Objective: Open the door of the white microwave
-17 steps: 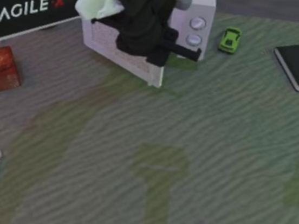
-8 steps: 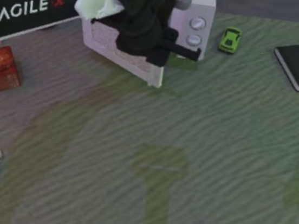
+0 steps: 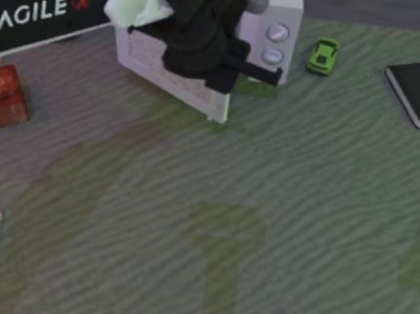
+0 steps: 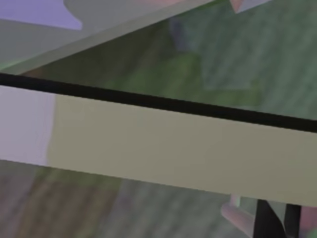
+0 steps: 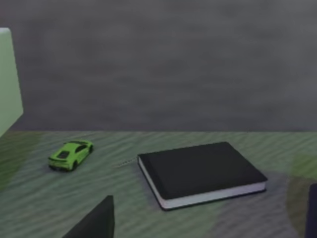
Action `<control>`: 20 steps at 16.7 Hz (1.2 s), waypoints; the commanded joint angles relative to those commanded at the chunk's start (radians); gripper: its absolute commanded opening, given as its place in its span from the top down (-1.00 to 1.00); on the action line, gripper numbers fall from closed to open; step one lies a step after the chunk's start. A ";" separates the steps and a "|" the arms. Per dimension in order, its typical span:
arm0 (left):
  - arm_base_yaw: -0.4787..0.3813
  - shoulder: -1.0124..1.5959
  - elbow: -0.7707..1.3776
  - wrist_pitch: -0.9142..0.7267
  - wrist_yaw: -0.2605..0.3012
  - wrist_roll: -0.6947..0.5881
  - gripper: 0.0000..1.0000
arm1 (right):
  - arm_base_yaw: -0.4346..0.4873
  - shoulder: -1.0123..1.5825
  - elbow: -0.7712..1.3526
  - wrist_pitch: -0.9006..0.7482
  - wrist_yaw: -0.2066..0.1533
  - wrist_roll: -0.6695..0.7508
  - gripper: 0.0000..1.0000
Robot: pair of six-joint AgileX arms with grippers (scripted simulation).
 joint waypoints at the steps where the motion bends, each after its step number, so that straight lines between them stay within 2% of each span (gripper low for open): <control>1: 0.004 -0.008 -0.010 0.004 0.006 0.012 1.00 | 0.000 0.000 0.000 0.000 0.000 0.000 -1.00; 7: 0.038 -0.082 -0.108 0.039 0.064 0.126 1.00 | 0.000 0.000 0.000 0.000 0.000 0.000 -1.00; 20: 0.039 -0.083 -0.111 0.039 0.065 0.128 1.00 | 0.000 0.000 0.000 0.000 0.000 0.000 -1.00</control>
